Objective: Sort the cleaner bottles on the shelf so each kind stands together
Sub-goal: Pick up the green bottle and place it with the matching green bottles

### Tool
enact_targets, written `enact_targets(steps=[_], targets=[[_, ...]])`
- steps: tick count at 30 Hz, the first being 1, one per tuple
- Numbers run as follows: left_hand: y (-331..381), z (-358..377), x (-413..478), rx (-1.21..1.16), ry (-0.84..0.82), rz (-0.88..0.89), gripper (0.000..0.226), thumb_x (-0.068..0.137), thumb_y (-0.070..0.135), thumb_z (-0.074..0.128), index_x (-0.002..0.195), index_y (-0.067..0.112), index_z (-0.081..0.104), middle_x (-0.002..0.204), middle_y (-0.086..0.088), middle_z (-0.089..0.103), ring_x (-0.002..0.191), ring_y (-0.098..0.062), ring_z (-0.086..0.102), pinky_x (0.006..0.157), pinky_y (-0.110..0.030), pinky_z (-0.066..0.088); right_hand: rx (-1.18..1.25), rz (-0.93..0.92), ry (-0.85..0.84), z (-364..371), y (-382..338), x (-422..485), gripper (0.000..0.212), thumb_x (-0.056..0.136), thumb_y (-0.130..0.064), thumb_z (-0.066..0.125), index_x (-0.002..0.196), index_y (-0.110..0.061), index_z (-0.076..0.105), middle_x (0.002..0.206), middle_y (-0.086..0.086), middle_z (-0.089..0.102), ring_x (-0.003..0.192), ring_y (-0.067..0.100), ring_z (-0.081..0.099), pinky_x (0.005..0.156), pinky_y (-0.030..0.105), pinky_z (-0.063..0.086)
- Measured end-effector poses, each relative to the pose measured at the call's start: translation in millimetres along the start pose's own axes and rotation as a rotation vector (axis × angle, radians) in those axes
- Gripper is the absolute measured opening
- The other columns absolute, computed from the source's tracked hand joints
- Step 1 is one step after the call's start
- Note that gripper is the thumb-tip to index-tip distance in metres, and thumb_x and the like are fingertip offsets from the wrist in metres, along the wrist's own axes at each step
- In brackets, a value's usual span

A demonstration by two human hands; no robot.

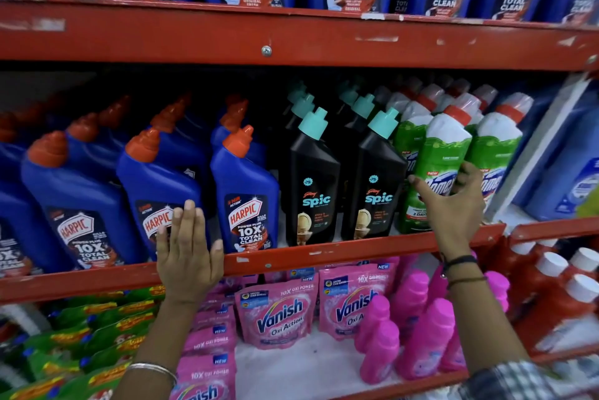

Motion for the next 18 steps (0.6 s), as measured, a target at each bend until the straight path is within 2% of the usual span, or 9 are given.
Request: enact_targets(steps=[3,7,10,12,15,16,18], targets=[[1,0,1,-0.004,-0.006,-0.01,0.06,0.103,0.033,0.03,0.153,0.004,0.018,0.163,-0.006,0.012,0.15,-0.022,0.012,0.124,-0.039,0.004,-0.029,-0.031,0.021,0,2,-4,0.07,0.066,-0.054,0.08,0.12,-0.022,0.048,0.116,0.003,0.066,0.104,0.024,0.062,0.083,0.04,0.051],[4,-9,8,-0.047,-0.056,-0.014,0.053,0.104,0.031,0.029,0.149,0.003,0.025,0.163,-0.001,0.008,0.151,-0.019,0.008,0.122,-0.038,-0.002,-0.125,-0.003,0.002,-2,-3,-10,0.083,0.072,-0.059,0.072,0.13,-0.006,0.046,0.128,0.014,0.056,0.118,0.031,0.053,0.093,0.041,0.045],[8,-23,23,-0.183,-0.048,-0.055,0.041,0.105,0.029,0.032,0.133,-0.001,0.039,0.163,0.005,0.008,0.151,-0.016,0.007,0.123,-0.037,-0.004,-0.012,-0.171,0.116,-10,-24,-23,0.063,0.082,-0.044,0.071,0.122,-0.001,0.048,0.119,0.02,0.052,0.109,0.032,0.051,0.091,0.034,0.041],[14,-33,47,-0.349,-0.01,-0.109,0.033,0.105,0.026,0.036,0.127,0.002,0.044,0.159,0.002,0.018,0.15,-0.015,0.01,0.123,-0.037,0.003,0.154,-0.294,0.13,-14,-45,-27,0.045,0.086,-0.034,0.07,0.115,-0.005,0.052,0.112,0.015,0.053,0.102,0.024,0.053,0.089,0.028,0.046],[10,-59,112,-0.578,-0.025,-0.118,0.029,0.102,0.02,0.044,0.125,0.004,0.051,0.136,-0.011,0.047,0.141,-0.016,0.034,0.119,-0.037,0.024,0.433,-0.31,-0.094,-1,-103,-35,0.028,0.087,-0.026,0.07,0.109,-0.012,0.057,0.107,0.007,0.061,0.096,0.014,0.061,0.085,0.028,0.053],[11,-58,134,-0.64,-0.071,-0.134,0.029,0.101,0.02,0.047,0.124,0.004,0.053,0.13,-0.011,0.053,0.132,-0.015,0.043,0.114,-0.033,0.032,0.455,-0.276,-0.216,10,-118,-35,0.028,0.087,-0.025,0.07,0.109,-0.013,0.058,0.107,0.007,0.063,0.098,0.012,0.063,0.086,0.028,0.054],[17,-56,165,-0.712,-0.225,-0.247,0.031,0.098,0.026,0.055,0.123,0.006,0.055,0.122,-0.007,0.055,0.115,-0.008,0.049,0.1,-0.021,0.04,0.429,-0.217,-0.467,29,-141,-37,0.038,0.086,-0.025,0.071,0.118,-0.01,0.056,0.114,0.008,0.064,0.106,0.013,0.063,0.093,0.028,0.052]])
Point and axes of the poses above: each hand's wrist, its own x-axis towards the middle knuckle, its own z-axis out of the palm, y = z × x, the point moved 2 cm from there along x, towards the middle knuckle
